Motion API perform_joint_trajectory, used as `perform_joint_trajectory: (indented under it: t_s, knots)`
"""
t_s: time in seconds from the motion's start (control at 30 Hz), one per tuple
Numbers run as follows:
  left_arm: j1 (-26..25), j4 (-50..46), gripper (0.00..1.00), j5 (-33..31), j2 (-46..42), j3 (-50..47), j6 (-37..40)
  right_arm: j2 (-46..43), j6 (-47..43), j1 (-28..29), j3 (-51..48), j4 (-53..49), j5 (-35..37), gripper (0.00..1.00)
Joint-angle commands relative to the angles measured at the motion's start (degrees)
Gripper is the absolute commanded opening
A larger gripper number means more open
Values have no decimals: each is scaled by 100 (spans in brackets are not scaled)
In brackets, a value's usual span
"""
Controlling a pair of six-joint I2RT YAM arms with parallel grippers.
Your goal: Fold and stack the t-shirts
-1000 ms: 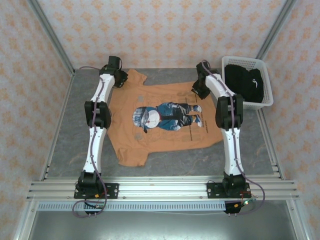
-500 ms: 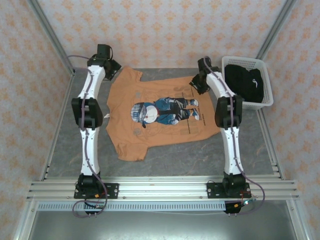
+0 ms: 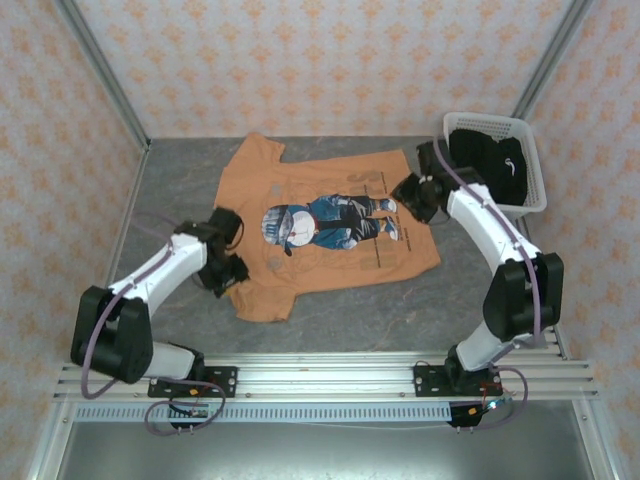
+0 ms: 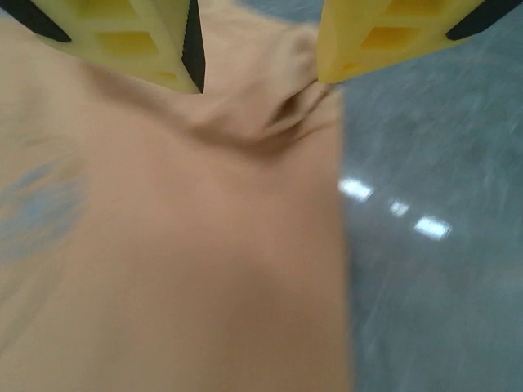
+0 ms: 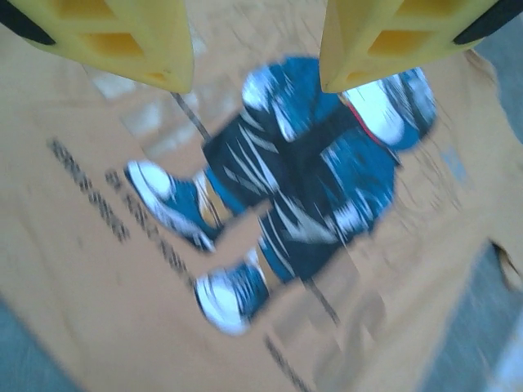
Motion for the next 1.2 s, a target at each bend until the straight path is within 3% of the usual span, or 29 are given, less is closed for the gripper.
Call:
perform_joint_trajectory:
  t_s: [0.0, 0.2, 0.47, 0.67, 0.93, 1.17]
  knots:
    - [-256, 134, 42, 31, -562, -553, -119, -448, -225, 212, -538, -216, -384, 47]
    - [-598, 572, 45, -108, -639, -1114, -116, -1013, -382, 357, -1068, -499, -693, 49]
    - [-677, 1098, 44, -72, -258, -1202, 77, -1177, -425, 420, -1374, -550, -1387, 50]
    - [-757, 1299, 28, -68, -15, -1137, 37, -1259, -441, 416, -1437, -654, -1375, 50]
    - [-1069, 614, 3, -134, -467, -1143, -451, -1232, -444, 418, -1394, -887, -709, 49]
    - [-1186, -154, 0, 182, -1230, -1158, -1153, -1164, -195, 173, -1577, -1223, 563, 50]
